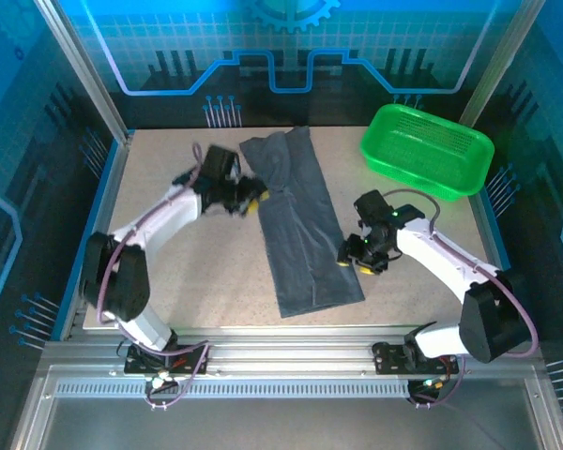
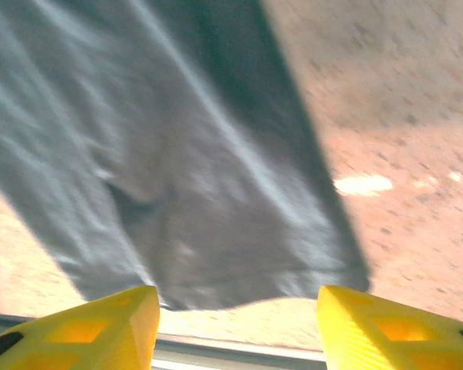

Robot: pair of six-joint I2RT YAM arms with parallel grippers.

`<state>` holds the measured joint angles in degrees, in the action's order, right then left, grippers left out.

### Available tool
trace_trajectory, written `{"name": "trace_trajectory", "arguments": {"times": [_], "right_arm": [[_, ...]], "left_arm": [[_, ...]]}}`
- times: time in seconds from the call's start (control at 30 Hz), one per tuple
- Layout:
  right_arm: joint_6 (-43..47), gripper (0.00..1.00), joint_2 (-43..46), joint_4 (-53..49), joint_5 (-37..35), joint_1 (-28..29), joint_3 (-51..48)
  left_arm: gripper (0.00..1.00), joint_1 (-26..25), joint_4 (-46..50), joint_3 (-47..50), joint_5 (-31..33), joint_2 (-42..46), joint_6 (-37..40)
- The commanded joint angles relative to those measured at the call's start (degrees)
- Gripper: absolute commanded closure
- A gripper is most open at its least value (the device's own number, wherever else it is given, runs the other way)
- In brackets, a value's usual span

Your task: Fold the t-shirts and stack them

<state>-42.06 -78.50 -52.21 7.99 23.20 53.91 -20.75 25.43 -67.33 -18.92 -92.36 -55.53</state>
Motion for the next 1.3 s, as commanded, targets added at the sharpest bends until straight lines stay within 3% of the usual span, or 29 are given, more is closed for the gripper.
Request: {"name": "trace_trajectory", "arguments": {"times": [0.0, 0.27, 0.53, 0.77, 1.0, 1.13, 1.27], "right_arm": [[8.31, 0.42, -0.67, -3.03, 0.73, -0.98, -3.94], [8.28, 0.44, -8.78, 0.33, -3.02, 4.35, -7.37], [6.04, 0.56, -11.85, 4.01, -2.78, 5.71, -7.43], [5.17, 0.67, -11.53, 4.70, -2.32, 6.47, -7.46], [4.73, 0.87, -9.09, 4.30, -2.74, 6.50, -8.30], [4.22, 0.98, -7.72, 3.51, -2.12, 7.08, -8.20], [2.62, 1.00, -5.21, 3.18, 0.54, 9.34, -8.15]], "left_arm": [[0.55, -7.51, 5.68, 14.18, -8.34, 2.70, -1.41], [0.52, -19.95, 0.70, 23.87, -7.84, 6.04, -8.06], [0.53, -27.46, -6.76, 22.21, -6.82, -2.93, -13.72], [0.59, -28.65, -8.02, 18.84, -4.54, -7.91, -14.42], [0.79, -28.33, -14.83, 18.32, -1.67, -11.14, -17.44], [0.98, -27.12, -14.80, 22.22, 2.54, -6.42, -20.15], [1.00, -25.75, -9.54, 26.29, 3.97, 1.96, -19.25]]}}
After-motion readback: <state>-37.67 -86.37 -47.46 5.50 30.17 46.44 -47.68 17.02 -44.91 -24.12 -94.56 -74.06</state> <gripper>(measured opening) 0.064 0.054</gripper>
